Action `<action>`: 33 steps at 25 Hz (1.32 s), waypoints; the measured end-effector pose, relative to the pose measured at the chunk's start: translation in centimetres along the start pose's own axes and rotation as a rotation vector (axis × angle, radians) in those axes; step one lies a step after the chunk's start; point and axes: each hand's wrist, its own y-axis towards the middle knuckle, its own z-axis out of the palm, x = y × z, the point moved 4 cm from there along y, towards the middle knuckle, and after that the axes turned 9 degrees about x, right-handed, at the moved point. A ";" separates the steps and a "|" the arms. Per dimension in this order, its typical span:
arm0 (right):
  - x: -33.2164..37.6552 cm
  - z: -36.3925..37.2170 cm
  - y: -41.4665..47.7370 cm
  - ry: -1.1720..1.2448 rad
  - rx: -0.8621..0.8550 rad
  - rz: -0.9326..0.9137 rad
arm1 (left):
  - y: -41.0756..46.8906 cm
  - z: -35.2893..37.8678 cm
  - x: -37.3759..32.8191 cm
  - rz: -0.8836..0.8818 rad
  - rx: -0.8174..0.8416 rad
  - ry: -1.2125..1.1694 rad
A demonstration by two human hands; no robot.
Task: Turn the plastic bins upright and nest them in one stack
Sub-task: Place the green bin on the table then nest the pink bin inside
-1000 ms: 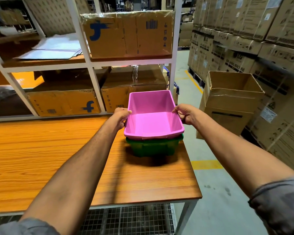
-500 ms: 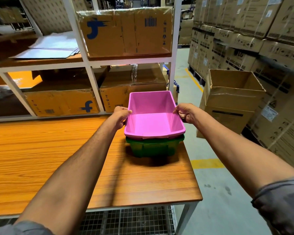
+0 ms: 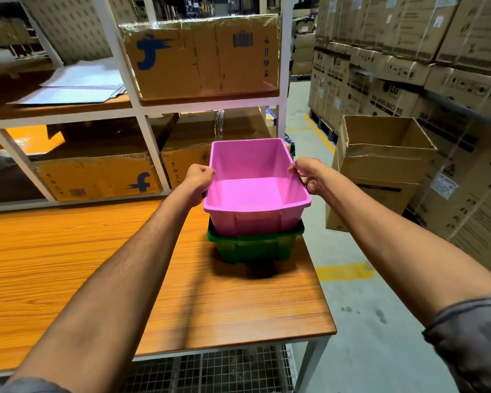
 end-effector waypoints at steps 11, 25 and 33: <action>7.3 -1.4 -4.8 -0.075 -0.104 -0.435 | -5.3 -5.2 -10.0 0.376 -0.044 -0.150; 16.1 3.8 -12.0 -1.175 -0.479 -1.222 | -13.3 -3.4 -19.0 1.106 -0.403 0.731; 15.9 3.0 -12.0 -1.084 -0.605 -1.214 | -14.0 -4.1 -19.4 1.082 -0.711 0.753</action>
